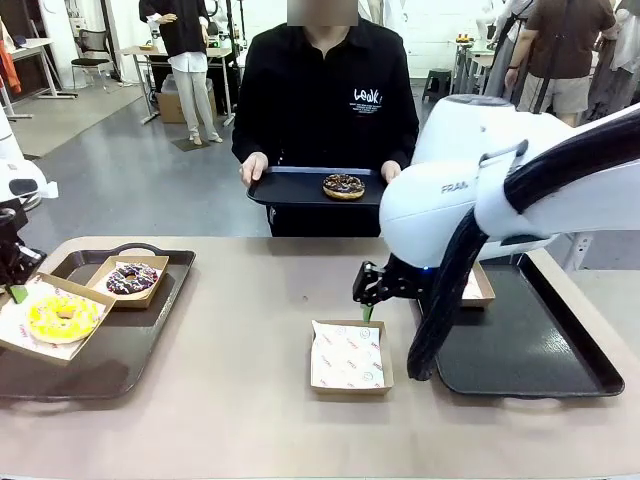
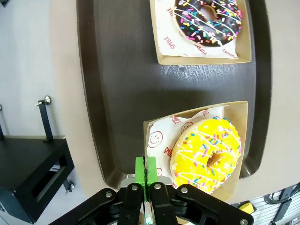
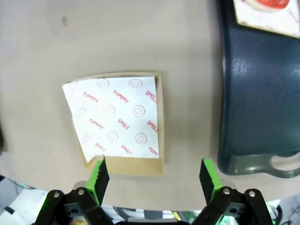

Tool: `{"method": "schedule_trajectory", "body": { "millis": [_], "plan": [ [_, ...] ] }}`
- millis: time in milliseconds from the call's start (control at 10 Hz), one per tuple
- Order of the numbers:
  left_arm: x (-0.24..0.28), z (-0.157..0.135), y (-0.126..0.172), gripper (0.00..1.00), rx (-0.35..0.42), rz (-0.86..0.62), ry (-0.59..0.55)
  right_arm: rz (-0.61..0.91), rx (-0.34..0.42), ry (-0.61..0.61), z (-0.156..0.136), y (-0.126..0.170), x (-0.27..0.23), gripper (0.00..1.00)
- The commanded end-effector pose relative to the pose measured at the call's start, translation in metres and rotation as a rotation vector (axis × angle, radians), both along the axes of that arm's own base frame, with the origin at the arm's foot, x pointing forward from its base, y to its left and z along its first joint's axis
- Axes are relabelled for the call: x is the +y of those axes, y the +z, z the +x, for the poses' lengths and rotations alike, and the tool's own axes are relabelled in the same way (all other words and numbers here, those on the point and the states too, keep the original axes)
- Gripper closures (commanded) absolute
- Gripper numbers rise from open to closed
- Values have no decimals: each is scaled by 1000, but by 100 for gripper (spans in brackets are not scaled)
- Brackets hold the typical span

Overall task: Individually package the donuts and arrange them on the tray.
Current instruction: Place the picked Paper togo box on the Handle tray while simultaneously picking up another Paper togo box from the table with the other hand.

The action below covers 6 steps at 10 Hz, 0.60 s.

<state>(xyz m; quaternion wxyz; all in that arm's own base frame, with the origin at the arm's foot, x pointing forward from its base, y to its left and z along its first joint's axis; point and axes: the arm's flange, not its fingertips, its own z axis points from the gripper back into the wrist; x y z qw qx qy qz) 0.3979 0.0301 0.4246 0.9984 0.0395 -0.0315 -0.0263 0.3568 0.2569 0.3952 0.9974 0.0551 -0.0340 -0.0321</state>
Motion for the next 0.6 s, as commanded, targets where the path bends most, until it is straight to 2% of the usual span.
{"method": "schedule_trajectory", "body": {
  "millis": [0, 200, 500],
  "plan": [
    [-4, -3, 8, 99, -6, 3, -8, -31, -21, -68, 19, -14, 15, 0],
    [-4, -3, 8, 99, -6, 3, -8, -37, -22, -131, 31, -31, 14, 0],
    [-4, -3, 8, 99, -6, 3, -8, 11, -23, -148, 44, -42, 7, 0]
  ]
}}
